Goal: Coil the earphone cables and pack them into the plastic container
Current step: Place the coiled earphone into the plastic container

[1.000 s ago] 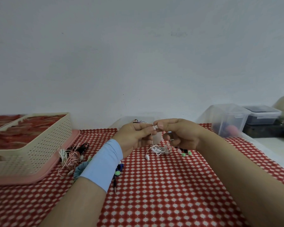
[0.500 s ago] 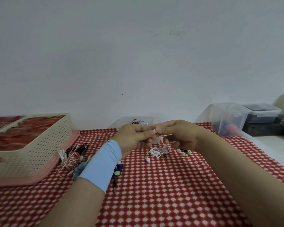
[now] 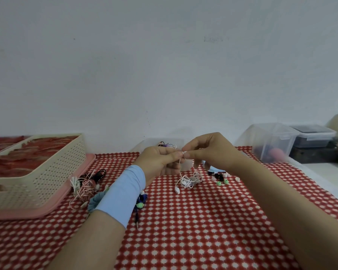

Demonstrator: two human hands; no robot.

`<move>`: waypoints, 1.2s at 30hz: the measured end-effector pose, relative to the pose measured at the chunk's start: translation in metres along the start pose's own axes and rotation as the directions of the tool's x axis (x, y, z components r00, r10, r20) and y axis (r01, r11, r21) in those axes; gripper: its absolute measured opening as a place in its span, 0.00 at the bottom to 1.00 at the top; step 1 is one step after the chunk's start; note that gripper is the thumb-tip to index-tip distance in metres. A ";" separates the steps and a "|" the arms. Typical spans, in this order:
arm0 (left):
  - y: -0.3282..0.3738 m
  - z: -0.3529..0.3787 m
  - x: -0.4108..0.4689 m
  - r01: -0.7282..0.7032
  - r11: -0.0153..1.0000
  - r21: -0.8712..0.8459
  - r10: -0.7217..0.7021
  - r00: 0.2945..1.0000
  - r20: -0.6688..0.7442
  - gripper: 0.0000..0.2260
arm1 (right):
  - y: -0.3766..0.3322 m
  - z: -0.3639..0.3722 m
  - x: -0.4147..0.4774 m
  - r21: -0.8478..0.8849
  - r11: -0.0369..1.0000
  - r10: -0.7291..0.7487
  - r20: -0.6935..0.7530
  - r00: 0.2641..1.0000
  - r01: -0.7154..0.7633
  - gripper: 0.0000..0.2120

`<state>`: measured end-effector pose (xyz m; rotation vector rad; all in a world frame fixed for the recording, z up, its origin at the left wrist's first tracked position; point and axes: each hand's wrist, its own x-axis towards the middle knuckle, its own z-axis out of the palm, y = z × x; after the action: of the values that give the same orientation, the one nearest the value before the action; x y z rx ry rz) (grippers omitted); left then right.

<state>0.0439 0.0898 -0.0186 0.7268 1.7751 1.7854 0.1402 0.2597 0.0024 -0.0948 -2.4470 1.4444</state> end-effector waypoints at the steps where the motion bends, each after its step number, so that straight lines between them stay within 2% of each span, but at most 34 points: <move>1: 0.000 0.001 0.000 0.011 1.000 -0.001 -0.011 1.000 0.001 0.05 | 0.000 0.001 0.001 -0.027 1.000 -0.017 -0.020 1.000 0.016 0.03; 11: -0.003 0.001 0.000 0.032 0.999 0.032 -0.032 0.999 0.012 0.07 | -0.001 0.002 0.000 -0.097 0.993 -0.068 -0.018 0.998 0.066 0.03; 15: -0.001 -0.001 -0.001 0.008 0.999 0.038 -0.009 0.999 0.031 0.09 | -0.003 -0.008 -0.003 0.035 0.997 0.060 0.043 0.997 -0.061 0.08; 23: 0.002 0.001 -0.003 -0.025 0.997 0.075 0.015 0.992 0.123 0.05 | 0.000 -0.013 -0.005 0.139 0.974 0.151 0.180 0.972 -0.178 0.06; 30: 0.004 0.003 -0.006 -0.026 0.998 0.063 0.015 0.987 0.162 0.04 | 0.000 -0.020 -0.005 0.134 0.969 0.172 0.245 0.954 -0.209 0.06; 36: 0.007 0.007 -0.007 -0.044 0.991 0.124 0.025 0.989 0.148 0.04 | -0.001 -0.021 -0.003 0.038 0.981 0.180 0.212 0.960 -0.193 0.05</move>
<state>0.0539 0.0895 -0.0116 0.9214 1.7994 1.6073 0.1493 0.2761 0.0119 -0.1746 -2.6193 1.6822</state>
